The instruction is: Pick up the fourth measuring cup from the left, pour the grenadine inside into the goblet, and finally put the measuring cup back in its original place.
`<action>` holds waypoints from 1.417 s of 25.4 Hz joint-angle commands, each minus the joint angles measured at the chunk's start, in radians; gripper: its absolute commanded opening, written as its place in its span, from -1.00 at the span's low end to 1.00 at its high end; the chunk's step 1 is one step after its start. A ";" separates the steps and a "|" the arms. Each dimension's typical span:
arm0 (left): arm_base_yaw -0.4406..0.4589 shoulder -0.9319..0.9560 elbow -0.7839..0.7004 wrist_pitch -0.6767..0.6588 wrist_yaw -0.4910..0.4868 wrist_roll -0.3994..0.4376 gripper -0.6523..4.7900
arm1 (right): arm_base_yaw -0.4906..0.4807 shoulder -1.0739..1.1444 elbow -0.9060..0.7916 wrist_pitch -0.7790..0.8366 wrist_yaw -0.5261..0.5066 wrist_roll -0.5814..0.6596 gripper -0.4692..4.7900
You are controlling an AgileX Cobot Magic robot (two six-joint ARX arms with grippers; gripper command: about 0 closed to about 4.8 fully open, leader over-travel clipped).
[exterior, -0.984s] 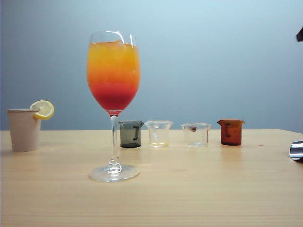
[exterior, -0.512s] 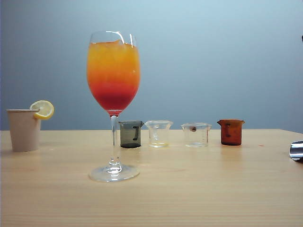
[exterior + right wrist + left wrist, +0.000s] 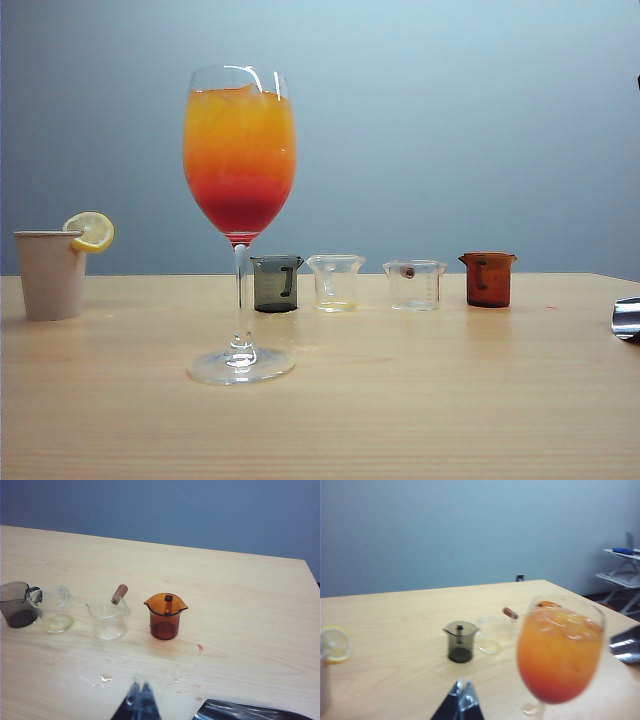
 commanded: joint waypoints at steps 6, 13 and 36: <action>0.148 0.001 -0.041 0.077 -0.044 0.007 -0.78 | 0.000 -0.002 0.004 0.016 -0.001 0.000 -0.84; 0.338 0.001 -0.109 0.160 0.021 0.008 -0.78 | 0.000 -0.002 0.004 0.016 -0.001 0.000 -0.84; 0.408 0.001 -0.109 0.111 -0.057 0.007 -0.67 | 0.000 -0.002 0.004 0.016 -0.001 0.001 -0.84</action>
